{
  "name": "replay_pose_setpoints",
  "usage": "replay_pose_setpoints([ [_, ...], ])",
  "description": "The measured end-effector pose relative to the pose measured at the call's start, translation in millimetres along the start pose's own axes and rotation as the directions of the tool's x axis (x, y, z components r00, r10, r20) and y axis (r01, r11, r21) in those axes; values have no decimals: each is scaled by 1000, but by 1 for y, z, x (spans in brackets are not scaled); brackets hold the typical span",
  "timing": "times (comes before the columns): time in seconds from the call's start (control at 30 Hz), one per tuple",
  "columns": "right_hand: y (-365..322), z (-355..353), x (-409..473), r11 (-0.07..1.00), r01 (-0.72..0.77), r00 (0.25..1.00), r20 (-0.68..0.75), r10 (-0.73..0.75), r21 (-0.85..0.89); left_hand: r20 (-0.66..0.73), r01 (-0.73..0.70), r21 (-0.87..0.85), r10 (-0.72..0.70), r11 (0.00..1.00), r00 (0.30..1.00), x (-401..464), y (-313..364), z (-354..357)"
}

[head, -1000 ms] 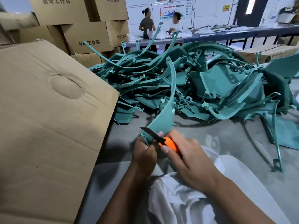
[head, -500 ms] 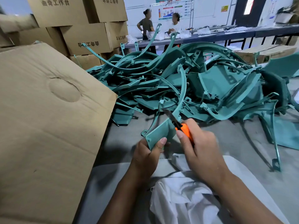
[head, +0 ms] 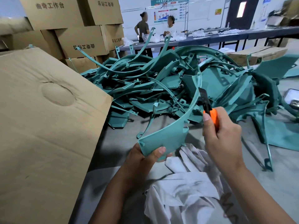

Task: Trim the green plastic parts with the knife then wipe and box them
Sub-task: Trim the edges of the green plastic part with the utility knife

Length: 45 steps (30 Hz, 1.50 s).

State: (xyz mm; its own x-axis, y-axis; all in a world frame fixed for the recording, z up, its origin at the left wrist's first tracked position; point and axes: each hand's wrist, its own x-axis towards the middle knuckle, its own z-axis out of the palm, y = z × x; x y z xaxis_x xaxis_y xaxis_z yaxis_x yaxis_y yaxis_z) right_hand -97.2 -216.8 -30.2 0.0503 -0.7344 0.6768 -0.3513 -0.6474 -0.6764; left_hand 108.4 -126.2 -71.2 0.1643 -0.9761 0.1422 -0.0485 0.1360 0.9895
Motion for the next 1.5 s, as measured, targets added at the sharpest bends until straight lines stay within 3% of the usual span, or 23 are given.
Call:
replay_pose_setpoints([
  [0.17,-1,-1,0,988,-109,991,-70,117,110,-1,8,-89,-8,996,1000,3,8,-5],
  [0.3,-5,2,-4,990,24,1000,4,-24,140,-38,36,-118,-41,992,998,3,9,-7],
  [0.4,-9,6,-9,974,177,970,142,-197,142,-52,18,-113,-24,993,998,2,8,-10],
  [0.5,-7,11,-11,973,219,950,210,-231,78,-58,0,-85,-5,996,998,0,8,-12],
  [0.63,2,8,-5,1000,-4,996,93,2,20,-67,-17,-90,11,996,998,-3,12,-15],
  [0.73,-2,6,-6,998,-60,995,83,60,3,-91,-27,-155,13,988,996,-3,16,-18],
  [0.87,-17,12,-18,938,-162,966,242,88,305,-257,-2,-423,-117,906,959,2,21,-8],
  [0.97,-22,20,-24,830,-297,912,396,102,471,-254,71,-351,-168,934,953,1,20,6],
  [1.1,-20,24,-22,751,-357,912,380,153,556,-37,113,-446,-144,888,989,2,20,16],
  [1.17,-16,18,-18,731,-373,916,354,190,571,-119,41,-490,-113,871,986,6,19,10],
  [1.23,-12,11,-14,786,-335,932,305,195,520,-208,-75,-466,-27,882,978,8,22,-3],
  [1.33,-11,8,-10,934,-163,980,158,117,319,-256,-144,-345,55,928,965,10,28,-22],
  [1.43,-13,12,-12,976,-53,992,126,26,212,-180,-109,-279,60,954,982,7,22,-19],
  [1.5,-12,13,-15,980,-8,993,119,-16,198,-187,-27,-204,-11,979,982,6,15,-12],
])
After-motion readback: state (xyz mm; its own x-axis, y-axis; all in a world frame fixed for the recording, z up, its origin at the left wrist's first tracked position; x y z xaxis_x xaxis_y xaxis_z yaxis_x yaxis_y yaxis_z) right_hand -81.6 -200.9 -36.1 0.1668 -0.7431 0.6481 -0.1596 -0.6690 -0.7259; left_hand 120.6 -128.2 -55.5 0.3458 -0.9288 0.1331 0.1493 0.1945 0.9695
